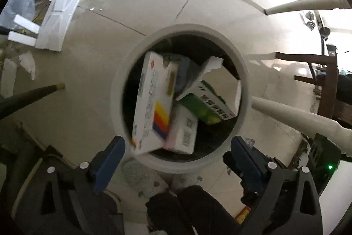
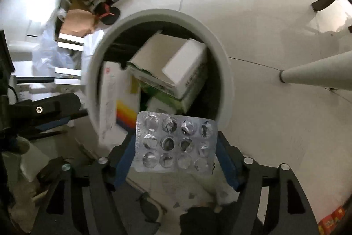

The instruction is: Collect trash

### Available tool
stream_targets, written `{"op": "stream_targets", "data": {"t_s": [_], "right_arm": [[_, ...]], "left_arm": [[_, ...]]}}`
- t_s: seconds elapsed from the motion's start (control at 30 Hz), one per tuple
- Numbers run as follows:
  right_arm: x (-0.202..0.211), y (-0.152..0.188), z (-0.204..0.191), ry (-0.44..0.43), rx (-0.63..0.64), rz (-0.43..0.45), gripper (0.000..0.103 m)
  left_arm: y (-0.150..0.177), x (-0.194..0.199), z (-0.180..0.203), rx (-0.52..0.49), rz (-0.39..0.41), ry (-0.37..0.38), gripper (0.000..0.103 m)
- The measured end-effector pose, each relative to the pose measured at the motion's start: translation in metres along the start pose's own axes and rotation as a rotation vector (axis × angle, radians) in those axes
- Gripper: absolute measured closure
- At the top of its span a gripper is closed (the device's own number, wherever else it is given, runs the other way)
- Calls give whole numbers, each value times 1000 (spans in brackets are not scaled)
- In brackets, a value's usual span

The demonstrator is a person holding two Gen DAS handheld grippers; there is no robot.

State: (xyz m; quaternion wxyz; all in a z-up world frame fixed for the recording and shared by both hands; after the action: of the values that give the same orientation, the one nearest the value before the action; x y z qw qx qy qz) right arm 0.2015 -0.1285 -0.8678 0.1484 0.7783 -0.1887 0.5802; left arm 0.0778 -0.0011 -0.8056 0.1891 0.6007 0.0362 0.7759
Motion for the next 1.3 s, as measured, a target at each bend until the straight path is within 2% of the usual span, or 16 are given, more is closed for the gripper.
{"op": "stream_targets", "data": {"t_s": [0.03, 0.07, 0.1, 0.3, 0.37, 0.43, 0.5, 0.6, 0.77, 0.97, 1.13, 1.3], "right_arm": [[1, 0, -2, -1, 8, -1, 23], [2, -1, -4, 0, 19, 0, 9], [5, 0, -6, 0, 27, 2, 0], [32, 6, -14, 31, 67, 43, 0], [41, 11, -16, 82, 82, 38, 0], [55, 19, -17, 174, 99, 30, 0], [69, 27, -16, 230, 92, 25, 0], [99, 41, -16, 275, 57, 31, 0], [173, 58, -32, 275, 22, 68, 0], [289, 80, -62, 225, -14, 88, 0], [400, 99, -94, 157, -49, 107, 0], [486, 115, -128, 100, -80, 149, 0]], "left_arm": [[0, 2, -1, 1, 11, -19, 5], [2, 5, -3, 3, 23, -36, 5], [4, 8, -6, 9, 32, -51, 5], [31, 35, -22, 22, 116, -177, 5], [46, 49, -24, 0, 163, -261, 5], [60, 59, -25, -19, 192, -321, 4], [77, 72, -26, -34, 217, -371, 4], [101, 92, -26, -39, 219, -400, 5], [138, 140, -10, -48, 208, -393, 5], [180, 229, 31, -108, 210, -337, 5], [211, 312, 61, -207, 213, -287, 5], [232, 397, 82, -321, 248, -231, 5]]}}
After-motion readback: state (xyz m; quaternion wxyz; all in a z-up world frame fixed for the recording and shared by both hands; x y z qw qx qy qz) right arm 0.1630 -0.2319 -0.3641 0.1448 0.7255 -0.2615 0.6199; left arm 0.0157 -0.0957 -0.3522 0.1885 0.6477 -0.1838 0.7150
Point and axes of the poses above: each gripper's, at about its wrist camera, not at the fingertips, and x roughly against the way its jaws point, z to its right, y to its underside, the point moved 4 cm from there along -x, roughly the way its jaws point, and after that the axes turned 14 degrees about x, right-handed, at the moved point
